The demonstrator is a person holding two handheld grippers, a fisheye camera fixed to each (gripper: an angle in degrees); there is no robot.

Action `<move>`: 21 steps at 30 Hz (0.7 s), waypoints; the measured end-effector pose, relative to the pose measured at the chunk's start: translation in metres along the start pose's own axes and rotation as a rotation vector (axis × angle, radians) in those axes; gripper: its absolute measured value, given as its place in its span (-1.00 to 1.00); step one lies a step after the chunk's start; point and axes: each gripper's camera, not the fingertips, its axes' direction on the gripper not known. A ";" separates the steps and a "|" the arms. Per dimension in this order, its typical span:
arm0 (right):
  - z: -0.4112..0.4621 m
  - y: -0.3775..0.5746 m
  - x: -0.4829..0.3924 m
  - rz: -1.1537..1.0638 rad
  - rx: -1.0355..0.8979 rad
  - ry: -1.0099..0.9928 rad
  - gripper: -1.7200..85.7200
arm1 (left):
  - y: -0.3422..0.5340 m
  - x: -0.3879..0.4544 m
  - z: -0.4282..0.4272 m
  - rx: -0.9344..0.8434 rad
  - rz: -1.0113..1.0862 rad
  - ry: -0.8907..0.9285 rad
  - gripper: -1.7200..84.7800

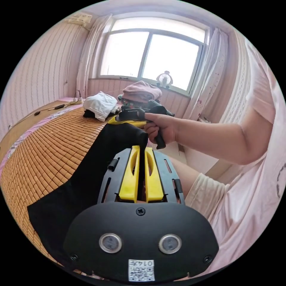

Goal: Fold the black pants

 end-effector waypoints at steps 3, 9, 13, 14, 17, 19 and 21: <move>0.018 -0.005 -0.031 -0.073 -0.033 -0.037 -0.91 | -0.002 -0.027 -0.023 0.124 -0.113 0.056 -0.96; 0.164 0.004 -0.067 -0.197 -0.240 -0.141 -0.87 | 0.043 -0.091 -0.109 0.206 -0.334 -0.094 -0.93; 0.267 0.025 -0.070 -0.256 -0.418 -0.070 -0.77 | 0.085 -0.134 -0.150 0.125 -0.476 -0.371 -0.87; 0.272 0.028 -0.071 -0.262 -0.434 -0.062 -0.77 | 0.101 -0.150 -0.154 0.035 -0.542 -0.430 -0.84; 0.260 0.041 -0.080 -0.335 -0.445 0.022 -0.78 | 0.135 -0.188 -0.166 -0.096 -0.699 -0.418 -0.81; 0.241 0.060 -0.091 -0.423 -0.512 0.128 -0.81 | 0.148 -0.202 -0.179 -0.080 -0.757 -0.447 -0.81; 0.233 0.081 -0.097 -0.481 -0.612 0.206 -0.83 | 0.152 -0.220 -0.187 -0.060 -0.784 -0.484 -0.81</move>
